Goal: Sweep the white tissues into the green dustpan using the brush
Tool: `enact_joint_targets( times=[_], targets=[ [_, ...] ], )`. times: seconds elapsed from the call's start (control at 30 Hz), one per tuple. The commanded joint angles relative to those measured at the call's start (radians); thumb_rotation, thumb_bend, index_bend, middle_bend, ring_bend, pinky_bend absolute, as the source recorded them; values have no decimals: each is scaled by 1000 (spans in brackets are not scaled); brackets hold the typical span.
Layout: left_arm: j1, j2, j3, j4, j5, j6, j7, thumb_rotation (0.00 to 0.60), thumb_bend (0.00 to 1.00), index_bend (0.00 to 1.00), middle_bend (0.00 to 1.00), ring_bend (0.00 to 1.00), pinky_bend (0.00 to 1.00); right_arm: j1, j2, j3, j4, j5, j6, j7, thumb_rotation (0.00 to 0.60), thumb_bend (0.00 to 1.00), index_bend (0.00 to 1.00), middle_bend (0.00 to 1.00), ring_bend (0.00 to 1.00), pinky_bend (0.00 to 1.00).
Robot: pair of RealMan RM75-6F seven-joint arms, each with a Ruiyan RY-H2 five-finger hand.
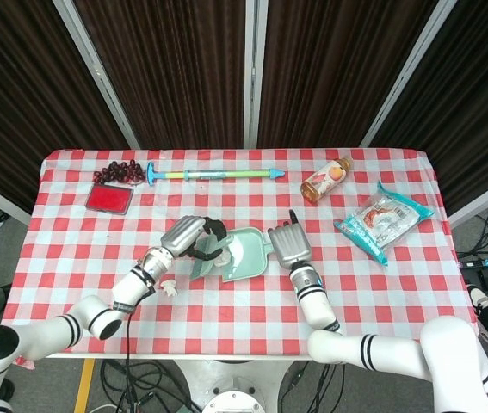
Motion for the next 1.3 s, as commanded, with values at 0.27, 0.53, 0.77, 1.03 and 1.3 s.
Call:
enact_joint_targets(
  times=[0.27,0.53,0.77,1.03,1.3],
  targets=[
    [-34,-24,-20,-50,-7,-6,-33,600,415,505,541,407,415,-5,-8,-5,9,-12,-17,46,600,441,701,584,325,73],
    [-17,-6,-31,-91,-15,41,-43,600,416,505,540,406,416,-25,6,-17,30,-47,-77,135,600,441,704,585,325,73],
    [52,89,-10,-176,-44,91,31,600,417,505,538,406,370,-38,42,-39,26,-131,-129,217,600,441,706,585,319,73],
    [165,188,46,-288,-100,167,235,600,433,503,536,406,330,-46,78,-59,-7,-177,-130,241,600,441,707,585,319,73],
    [267,175,66,-353,-191,257,399,600,439,503,535,406,268,-43,90,-70,-25,-176,-124,229,600,441,707,585,320,73]
  ],
)
